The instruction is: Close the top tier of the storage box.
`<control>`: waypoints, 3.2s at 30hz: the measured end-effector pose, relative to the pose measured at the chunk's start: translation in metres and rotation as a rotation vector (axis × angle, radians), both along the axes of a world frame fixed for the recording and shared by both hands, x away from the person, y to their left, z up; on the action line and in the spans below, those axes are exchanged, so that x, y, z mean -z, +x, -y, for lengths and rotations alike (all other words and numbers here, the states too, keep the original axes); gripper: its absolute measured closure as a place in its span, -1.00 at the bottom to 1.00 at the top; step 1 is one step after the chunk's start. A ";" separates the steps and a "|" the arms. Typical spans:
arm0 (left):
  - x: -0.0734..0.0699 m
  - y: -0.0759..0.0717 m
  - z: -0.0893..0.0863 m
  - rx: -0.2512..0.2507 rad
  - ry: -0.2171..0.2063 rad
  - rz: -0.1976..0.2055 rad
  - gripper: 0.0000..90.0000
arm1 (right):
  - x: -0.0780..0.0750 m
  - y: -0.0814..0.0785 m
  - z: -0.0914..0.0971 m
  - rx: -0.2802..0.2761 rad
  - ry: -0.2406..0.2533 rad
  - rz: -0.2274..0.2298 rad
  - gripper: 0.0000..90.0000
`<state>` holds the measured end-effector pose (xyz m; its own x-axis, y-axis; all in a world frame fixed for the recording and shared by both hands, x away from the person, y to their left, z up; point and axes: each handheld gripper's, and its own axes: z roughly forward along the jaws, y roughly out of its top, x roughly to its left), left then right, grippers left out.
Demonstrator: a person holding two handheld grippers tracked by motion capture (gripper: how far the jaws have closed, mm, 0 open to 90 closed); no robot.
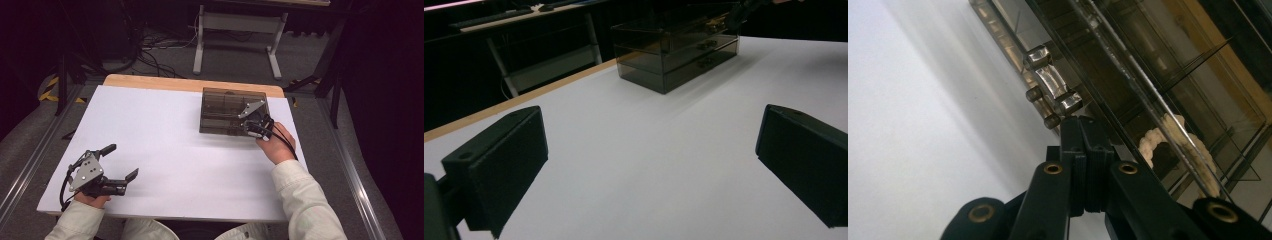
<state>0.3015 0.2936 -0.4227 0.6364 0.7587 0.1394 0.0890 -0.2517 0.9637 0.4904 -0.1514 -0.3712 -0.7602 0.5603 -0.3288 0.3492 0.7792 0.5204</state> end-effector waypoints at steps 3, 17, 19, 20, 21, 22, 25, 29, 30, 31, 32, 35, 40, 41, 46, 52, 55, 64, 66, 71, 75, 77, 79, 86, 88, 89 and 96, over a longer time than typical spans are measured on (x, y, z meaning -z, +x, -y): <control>0.000 0.000 0.000 0.000 -0.001 -0.001 -0.97 | 0.001 0.003 0.000 0.007 0.004 0.005 1.00; 0.000 0.001 -0.001 -0.004 -0.009 -0.003 -0.97 | 0.008 0.012 -0.006 0.038 0.005 0.013 1.00; 0.000 0.000 -0.002 -0.003 -0.009 -0.003 -0.97 | 0.007 0.012 -0.006 0.043 0.006 0.014 1.00; 0.000 0.000 -0.002 -0.003 -0.010 -0.002 -0.97 | 0.007 0.012 -0.006 0.044 0.004 0.021 1.00; 0.000 0.000 -0.002 -0.004 -0.011 -0.002 -0.97 | 0.007 0.011 -0.006 0.049 0.004 0.023 1.00; 0.000 0.000 -0.002 -0.004 -0.011 -0.003 -0.97 | 0.006 0.010 -0.005 0.053 0.006 0.023 1.00; 0.000 0.001 -0.002 -0.005 -0.011 -0.003 -0.97 | -0.001 0.005 -0.003 0.051 0.018 0.023 0.97; 0.000 0.001 -0.001 -0.007 -0.008 -0.002 -0.97 | -0.012 -0.005 0.003 0.032 0.035 0.039 0.90; 0.000 0.001 -0.001 -0.008 -0.007 -0.003 -0.97 | -0.014 -0.007 0.004 0.031 0.041 0.040 0.87; 0.000 0.001 -0.001 -0.008 -0.006 -0.003 -0.97 | -0.016 -0.010 0.005 0.027 0.050 0.043 0.84; 0.000 0.001 -0.001 -0.007 -0.004 -0.001 -0.97 | -0.019 -0.012 0.006 0.027 0.066 0.041 0.81; 0.000 0.001 0.000 -0.003 -0.002 -0.006 -0.97 | -0.024 -0.019 0.007 0.014 0.085 0.049 0.71; 0.000 0.001 -0.001 -0.007 -0.009 -0.003 -0.97 | -0.029 -0.027 0.007 -0.007 0.113 0.033 0.47; 0.000 0.001 -0.001 -0.006 -0.010 -0.003 -0.97 | -0.030 -0.029 0.006 -0.018 0.104 0.039 0.40; 0.000 0.002 -0.001 -0.003 -0.008 -0.006 -0.97 | -0.035 -0.038 0.005 -0.046 0.125 0.049 0.16; 0.000 0.001 -0.001 -0.004 -0.010 -0.005 -0.97 | -0.043 -0.051 0.007 -0.076 0.213 0.052 -0.16; -0.001 0.001 -0.001 -0.004 -0.009 -0.002 -0.97 | -0.046 -0.063 0.011 -0.097 0.260 0.082 -0.30; -0.001 0.000 -0.002 -0.004 -0.011 -0.004 -0.97 | -0.035 -0.089 0.034 -0.099 0.440 0.116 -0.79; 0.000 0.000 -0.001 -0.003 -0.010 -0.005 -0.97 | -0.031 -0.091 0.037 -0.101 0.467 0.112 -0.86; 0.000 0.001 -0.001 -0.004 -0.009 -0.003 -0.97 | -0.018 -0.102 0.043 -0.113 0.516 0.117 -0.97; 0.000 0.001 -0.001 -0.005 -0.008 -0.003 -0.97 | -0.008 -0.109 0.048 -0.135 0.575 0.127 -1.00; 0.000 0.001 -0.001 -0.005 -0.008 -0.003 -0.97 | -0.003 -0.113 0.052 -0.142 0.596 0.137 -1.00; 0.000 0.001 -0.001 -0.005 -0.009 -0.005 -0.97 | 0.000 -0.116 0.056 -0.151 0.627 0.145 -1.00; 0.000 0.001 -0.001 -0.004 -0.005 -0.004 -0.97 | 0.019 -0.126 0.064 -0.149 0.656 0.160 -1.00; 0.000 0.001 0.000 -0.003 -0.004 -0.004 -0.98 | 0.024 -0.128 0.064 -0.143 0.661 0.155 -1.00; 0.000 0.001 0.000 -0.003 -0.004 -0.004 -0.98 | 0.027 -0.129 0.065 -0.142 0.662 0.154 -1.00; 0.001 0.002 -0.001 0.001 -0.002 -0.009 -0.98 | 0.051 -0.135 0.066 -0.105 0.675 0.139 -1.00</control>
<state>0.3031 0.2947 -0.4236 0.6385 0.7583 0.1318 0.0976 -0.2496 0.9634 0.3557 -0.2175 -0.4218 -0.7975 0.6025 -0.0321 0.1851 0.2950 0.9374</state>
